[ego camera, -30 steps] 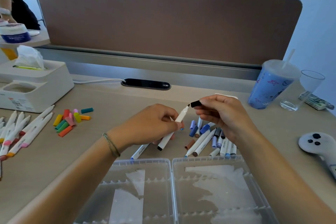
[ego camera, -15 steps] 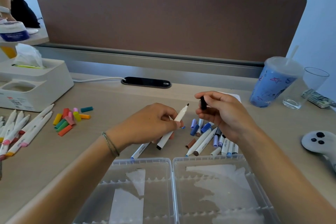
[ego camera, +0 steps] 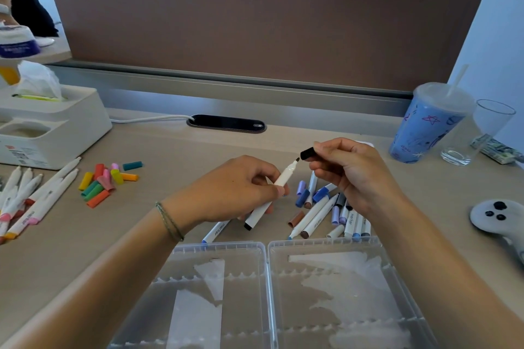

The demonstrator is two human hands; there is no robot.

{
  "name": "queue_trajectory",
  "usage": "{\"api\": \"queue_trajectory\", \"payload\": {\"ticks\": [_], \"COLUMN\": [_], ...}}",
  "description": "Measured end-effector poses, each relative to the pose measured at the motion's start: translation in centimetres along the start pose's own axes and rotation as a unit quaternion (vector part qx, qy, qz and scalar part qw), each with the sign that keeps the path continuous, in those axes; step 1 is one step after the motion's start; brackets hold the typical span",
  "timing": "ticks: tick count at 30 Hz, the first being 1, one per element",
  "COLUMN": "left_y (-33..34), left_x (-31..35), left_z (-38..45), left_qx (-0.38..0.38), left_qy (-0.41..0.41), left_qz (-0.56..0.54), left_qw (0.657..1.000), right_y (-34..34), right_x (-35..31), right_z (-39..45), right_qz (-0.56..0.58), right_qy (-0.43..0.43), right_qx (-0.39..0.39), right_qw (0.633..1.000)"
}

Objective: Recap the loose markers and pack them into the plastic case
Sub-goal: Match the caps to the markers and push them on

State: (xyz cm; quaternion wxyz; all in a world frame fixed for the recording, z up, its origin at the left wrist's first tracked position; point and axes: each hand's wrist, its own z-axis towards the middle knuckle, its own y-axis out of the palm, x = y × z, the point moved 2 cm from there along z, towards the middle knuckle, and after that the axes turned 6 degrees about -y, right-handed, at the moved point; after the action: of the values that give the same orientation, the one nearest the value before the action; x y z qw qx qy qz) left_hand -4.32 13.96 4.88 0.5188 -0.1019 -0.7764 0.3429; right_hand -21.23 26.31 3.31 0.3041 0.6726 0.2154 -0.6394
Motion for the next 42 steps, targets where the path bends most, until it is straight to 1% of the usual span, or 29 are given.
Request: {"api": "queue_trajectory", "payload": {"ticks": [6,11,15,22,27,31,33,36,38,40,42], "left_y": [0.1,0.4,0.6,0.5,0.3,0.4,0.2,-0.6,-1.3,-1.7,-1.6], "left_x": [-0.3,-0.3,-0.3,-0.4,-0.8,-0.9,-1.0,-1.2,-1.6,-2.2,-2.6], "left_z": [0.0,0.3,0.4,0.5,0.8,1.0,1.0,0.8,0.6,0.5,0.5], "left_qx": [0.008,0.019,0.030,0.082,0.113,0.133,0.123,0.078,0.045,0.017,0.012], "left_qy": [0.010,0.017,0.024,0.036,0.020,0.005,-0.005,-0.043,-0.078,-0.113,-0.123], "left_qz": [0.008,0.038,0.038,0.035,0.015,0.031,0.030,0.042,0.068,0.084,0.113], "left_qw": [1.000,0.999,0.999,0.995,0.993,0.991,0.992,0.995,0.994,0.990,0.986], "right_y": [0.6,0.9,1.0,1.8,2.4,2.9,3.1,2.7,2.0,1.3,0.6], "right_x": [-0.3,-0.7,-0.9,-0.5,-0.1,0.5,0.5,0.1,-0.1,-0.2,-0.1], "right_z": [-0.4,-0.7,-0.8,-1.1,-1.3,-1.4,-1.3,-0.8,-0.4,0.0,0.4], "right_qz": [-0.059,-0.159,-0.206,-0.208,-0.189,-0.174,-0.161,-0.160,-0.201,-0.245,-0.289], "right_qy": [-0.029,-0.109,-0.152,-0.157,-0.154,-0.160,-0.146,-0.097,-0.087,-0.084,-0.078], "right_qx": [-0.009,0.003,0.005,-0.028,-0.040,-0.037,-0.048,-0.091,-0.102,-0.092,-0.091], "right_qw": [0.998,0.981,0.967,0.965,0.969,0.971,0.975,0.978,0.970,0.961,0.950]}}
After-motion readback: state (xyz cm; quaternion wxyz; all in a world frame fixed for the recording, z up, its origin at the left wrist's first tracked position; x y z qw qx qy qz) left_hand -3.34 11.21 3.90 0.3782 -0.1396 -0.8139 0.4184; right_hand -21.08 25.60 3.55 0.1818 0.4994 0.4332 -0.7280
